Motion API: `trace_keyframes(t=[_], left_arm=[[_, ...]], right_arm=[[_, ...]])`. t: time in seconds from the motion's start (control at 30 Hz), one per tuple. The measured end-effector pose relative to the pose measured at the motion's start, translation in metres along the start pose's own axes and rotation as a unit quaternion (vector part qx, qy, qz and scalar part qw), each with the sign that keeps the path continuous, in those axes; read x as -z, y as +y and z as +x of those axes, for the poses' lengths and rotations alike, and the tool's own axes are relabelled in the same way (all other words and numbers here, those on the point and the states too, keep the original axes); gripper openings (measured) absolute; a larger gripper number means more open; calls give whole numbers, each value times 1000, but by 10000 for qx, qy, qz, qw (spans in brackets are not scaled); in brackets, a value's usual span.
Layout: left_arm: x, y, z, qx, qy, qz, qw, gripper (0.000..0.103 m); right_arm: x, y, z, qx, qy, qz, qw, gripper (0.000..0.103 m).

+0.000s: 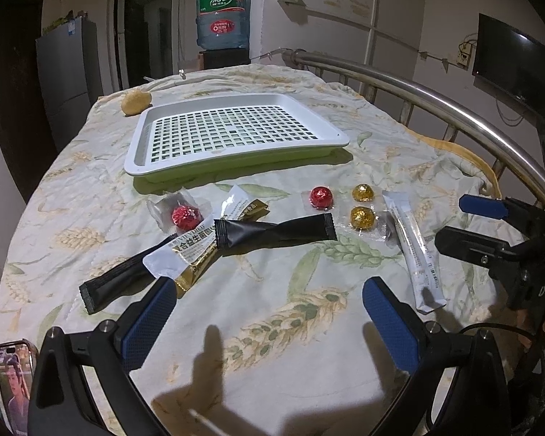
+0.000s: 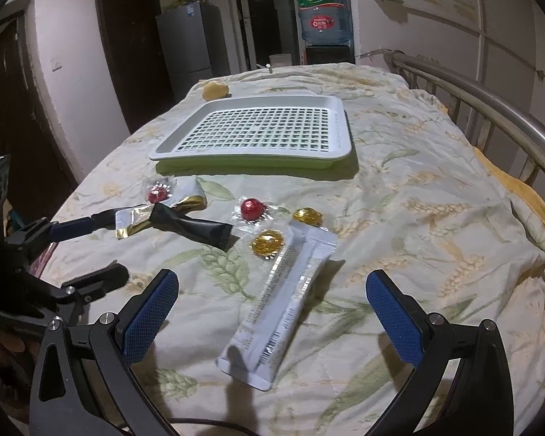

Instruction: Organize snacks

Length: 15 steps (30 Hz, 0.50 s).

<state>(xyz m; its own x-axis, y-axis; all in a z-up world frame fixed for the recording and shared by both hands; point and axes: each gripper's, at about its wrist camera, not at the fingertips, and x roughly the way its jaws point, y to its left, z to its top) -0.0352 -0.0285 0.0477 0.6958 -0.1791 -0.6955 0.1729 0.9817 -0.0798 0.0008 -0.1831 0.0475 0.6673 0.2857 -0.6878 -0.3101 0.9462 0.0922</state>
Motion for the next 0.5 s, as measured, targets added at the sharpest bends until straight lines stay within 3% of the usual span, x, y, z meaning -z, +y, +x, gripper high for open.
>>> trace_keyframes(t=[0.17,0.3,0.5], left_arm=[[0,3,2,118,47,-43,9999,99],[0,5,2,214,90,-43,9997,89],[0,14,2,257,113,-122,9995,83]], right_arm=[[2,-5,-1,-107,65,46,9999,103],[5,1,2,-248,190,-41,9995,102],[8,10,7,-418,366,-96,9984,94]])
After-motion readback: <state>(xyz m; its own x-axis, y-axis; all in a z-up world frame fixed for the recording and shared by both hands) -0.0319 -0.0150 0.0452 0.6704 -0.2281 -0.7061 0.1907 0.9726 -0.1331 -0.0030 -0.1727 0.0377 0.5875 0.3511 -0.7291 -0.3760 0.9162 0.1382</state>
